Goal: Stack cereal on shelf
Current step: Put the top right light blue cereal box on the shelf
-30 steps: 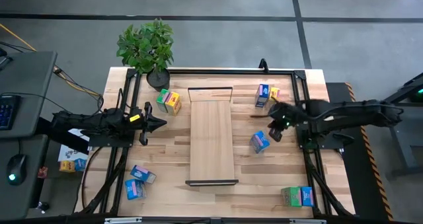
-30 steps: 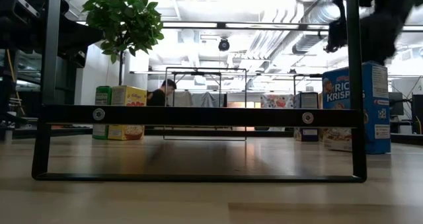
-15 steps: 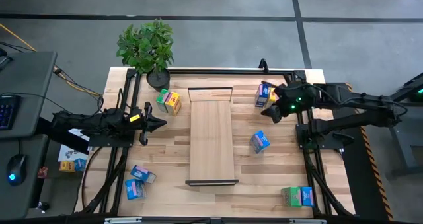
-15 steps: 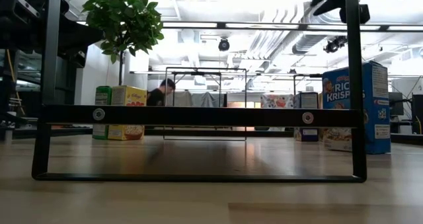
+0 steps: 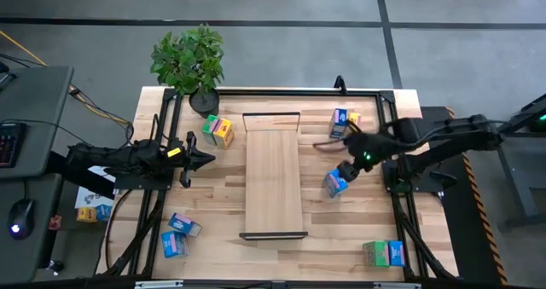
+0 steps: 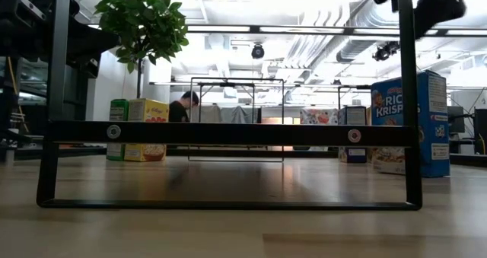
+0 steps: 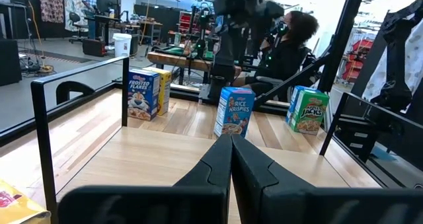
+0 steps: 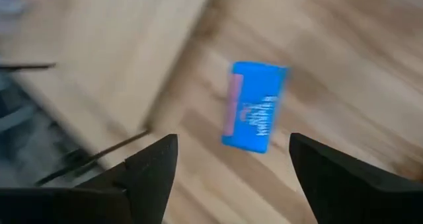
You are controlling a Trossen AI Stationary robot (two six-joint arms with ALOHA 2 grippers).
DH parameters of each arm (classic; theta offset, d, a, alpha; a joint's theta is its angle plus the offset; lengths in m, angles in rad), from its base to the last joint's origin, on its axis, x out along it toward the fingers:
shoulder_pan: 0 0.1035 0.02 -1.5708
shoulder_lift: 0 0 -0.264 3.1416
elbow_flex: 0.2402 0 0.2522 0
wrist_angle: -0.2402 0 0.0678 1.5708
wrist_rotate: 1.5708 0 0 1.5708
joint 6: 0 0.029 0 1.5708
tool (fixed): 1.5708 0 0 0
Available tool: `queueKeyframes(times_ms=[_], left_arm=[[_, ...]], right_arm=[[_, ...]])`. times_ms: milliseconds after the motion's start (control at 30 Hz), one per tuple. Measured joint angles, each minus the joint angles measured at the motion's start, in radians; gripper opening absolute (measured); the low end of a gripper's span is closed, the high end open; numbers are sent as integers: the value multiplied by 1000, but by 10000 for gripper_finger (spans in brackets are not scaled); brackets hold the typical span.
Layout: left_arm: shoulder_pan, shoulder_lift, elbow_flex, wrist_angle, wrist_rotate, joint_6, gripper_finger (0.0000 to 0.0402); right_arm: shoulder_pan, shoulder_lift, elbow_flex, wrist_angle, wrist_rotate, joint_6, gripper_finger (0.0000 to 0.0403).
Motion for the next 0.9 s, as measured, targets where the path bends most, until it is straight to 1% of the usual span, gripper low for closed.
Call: queueKeyframes(times_ms=[67, 167, 267, 400, 733, 900], left_arm=[[0, 0, 0, 0, 0, 0, 0], [0, 0, 0, 0, 0, 0, 0], [0, 0, 0, 0, 0, 0, 0], [0, 0, 0, 0, 0, 0, 0], [0, 0, 0, 0, 0, 0, 0], [0, 0, 0, 0, 0, 0, 0]], right_arm=[[51, 30, 0, -3, 78, 71, 284], [101, 82, 0, -1, 160, 160, 284], [127, 139, 0, -30, 216, 209, 284], [135, 208, -1, -33, 258, 217, 284], [135, 347, 0, -22, 265, 158, 284], [134, 407, -2, -23, 227, 131, 284]])
